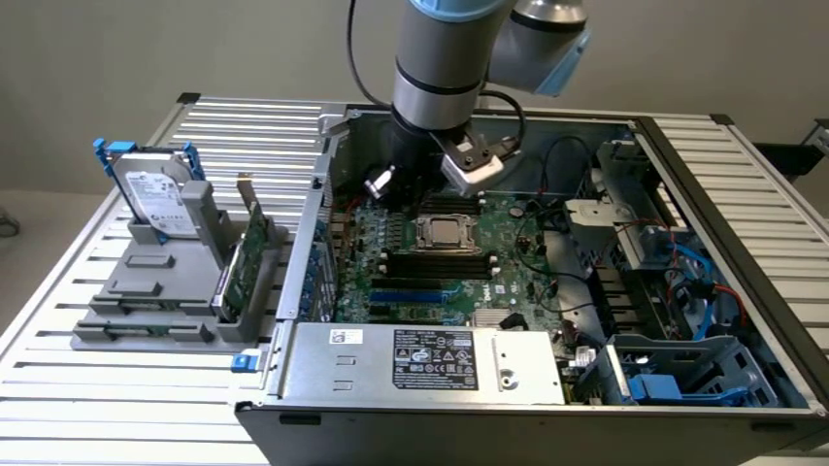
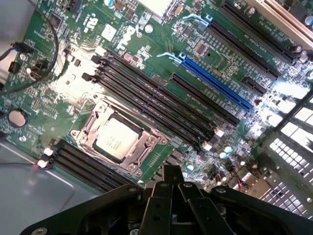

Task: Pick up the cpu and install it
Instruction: 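Install the first cpu locking lever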

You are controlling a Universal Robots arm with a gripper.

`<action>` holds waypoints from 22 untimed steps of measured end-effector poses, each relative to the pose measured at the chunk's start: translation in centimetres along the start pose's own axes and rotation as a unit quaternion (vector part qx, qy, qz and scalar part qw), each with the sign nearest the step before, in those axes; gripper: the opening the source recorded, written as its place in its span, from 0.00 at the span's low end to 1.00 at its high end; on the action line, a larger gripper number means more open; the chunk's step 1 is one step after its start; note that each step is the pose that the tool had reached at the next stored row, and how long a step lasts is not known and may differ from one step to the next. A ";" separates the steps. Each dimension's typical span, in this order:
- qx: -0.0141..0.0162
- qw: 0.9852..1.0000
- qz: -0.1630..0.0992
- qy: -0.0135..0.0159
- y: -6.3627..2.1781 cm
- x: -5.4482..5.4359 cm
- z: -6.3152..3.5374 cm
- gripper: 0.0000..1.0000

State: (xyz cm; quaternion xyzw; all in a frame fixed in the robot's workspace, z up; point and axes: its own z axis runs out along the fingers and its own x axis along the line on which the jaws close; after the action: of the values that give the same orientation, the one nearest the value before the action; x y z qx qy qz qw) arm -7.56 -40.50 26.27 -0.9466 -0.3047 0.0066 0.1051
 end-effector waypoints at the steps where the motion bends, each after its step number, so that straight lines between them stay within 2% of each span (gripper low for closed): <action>1: 0.000 1.000 -0.009 -0.002 0.00 0.0 0.00 0.11; 6: 0.003 0.999 -0.053 -0.011 0.00 0.0 0.00 0.11; 11: 0.005 0.995 -0.097 -0.020 0.00 0.0 0.00 0.11; 13: 0.005 0.993 -0.116 -0.023 0.00 0.0 0.00 0.11; 17: 0.004 0.988 -0.151 -0.027 0.00 0.0 0.00 0.11; 19: 0.003 0.985 -0.169 -0.028 0.00 0.0 0.00 0.11; 22: 0.001 0.980 -0.197 -0.031 0.00 0.0 0.00 0.11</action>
State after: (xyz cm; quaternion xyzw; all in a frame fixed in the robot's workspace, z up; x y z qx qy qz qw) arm -7.56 -40.50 26.27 -0.8674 -0.4881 0.0151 0.0961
